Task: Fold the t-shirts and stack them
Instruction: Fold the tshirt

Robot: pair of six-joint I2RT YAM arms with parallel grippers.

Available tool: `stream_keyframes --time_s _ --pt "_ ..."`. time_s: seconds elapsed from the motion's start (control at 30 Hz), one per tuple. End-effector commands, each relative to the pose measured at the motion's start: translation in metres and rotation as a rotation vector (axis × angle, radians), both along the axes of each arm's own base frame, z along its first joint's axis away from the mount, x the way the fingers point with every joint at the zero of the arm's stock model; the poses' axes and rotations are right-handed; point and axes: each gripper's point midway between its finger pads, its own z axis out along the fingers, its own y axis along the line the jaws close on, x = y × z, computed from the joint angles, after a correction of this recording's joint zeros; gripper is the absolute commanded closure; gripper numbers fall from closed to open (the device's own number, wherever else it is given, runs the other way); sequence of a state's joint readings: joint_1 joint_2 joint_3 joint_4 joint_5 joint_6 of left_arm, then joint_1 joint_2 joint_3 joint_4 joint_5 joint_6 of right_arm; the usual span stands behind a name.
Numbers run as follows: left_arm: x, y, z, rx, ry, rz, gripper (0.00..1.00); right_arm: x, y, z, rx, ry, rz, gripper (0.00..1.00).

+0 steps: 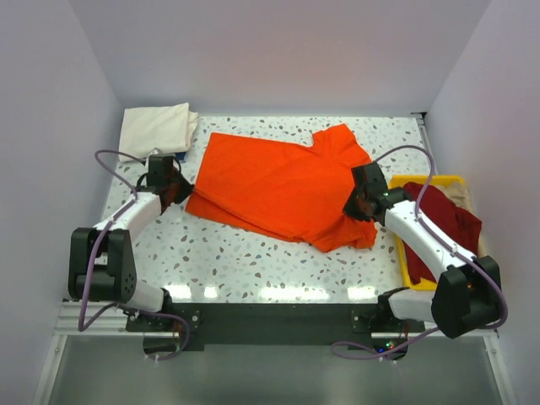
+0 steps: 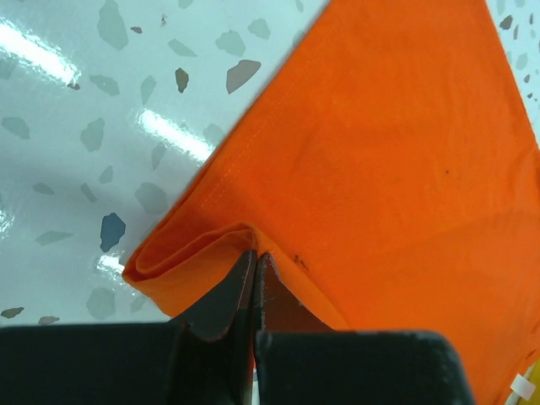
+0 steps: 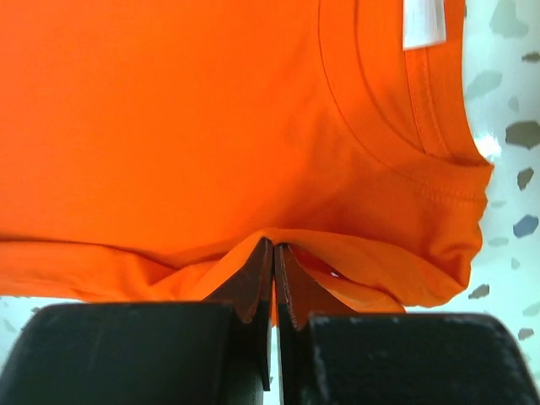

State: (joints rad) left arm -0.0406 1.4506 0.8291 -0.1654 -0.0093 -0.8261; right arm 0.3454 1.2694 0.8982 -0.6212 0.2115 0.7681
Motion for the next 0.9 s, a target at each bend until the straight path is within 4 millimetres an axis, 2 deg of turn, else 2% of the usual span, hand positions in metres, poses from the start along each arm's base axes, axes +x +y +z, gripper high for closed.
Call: stream_keyframes --time_s 0.0,0.2,0.33,0.57,0.77,0.87 --pt "0.021 0.003 0.011 -0.014 -0.059 0.050 1.00 0.032 0.003 0.027 0.054 -0.109 0.018 1.00" --pt "0.029 0.003 0.007 -0.018 -0.048 0.065 1.00 0.043 -0.013 0.023 0.084 -0.114 -0.027 1.00" --pt "0.032 0.008 0.006 -0.005 -0.037 0.084 1.00 0.044 -0.023 0.019 0.094 -0.112 -0.050 1.00" --pt "0.030 0.016 0.002 0.002 -0.027 0.104 1.00 0.037 -0.035 0.016 0.096 -0.112 -0.067 1.00" --pt "0.036 0.019 0.007 -0.011 -0.043 0.110 1.00 0.032 -0.043 0.012 0.097 -0.105 -0.079 1.00" --pt "0.039 0.021 0.004 -0.008 -0.035 0.113 1.00 0.031 -0.047 0.009 0.105 -0.099 -0.086 1.00"
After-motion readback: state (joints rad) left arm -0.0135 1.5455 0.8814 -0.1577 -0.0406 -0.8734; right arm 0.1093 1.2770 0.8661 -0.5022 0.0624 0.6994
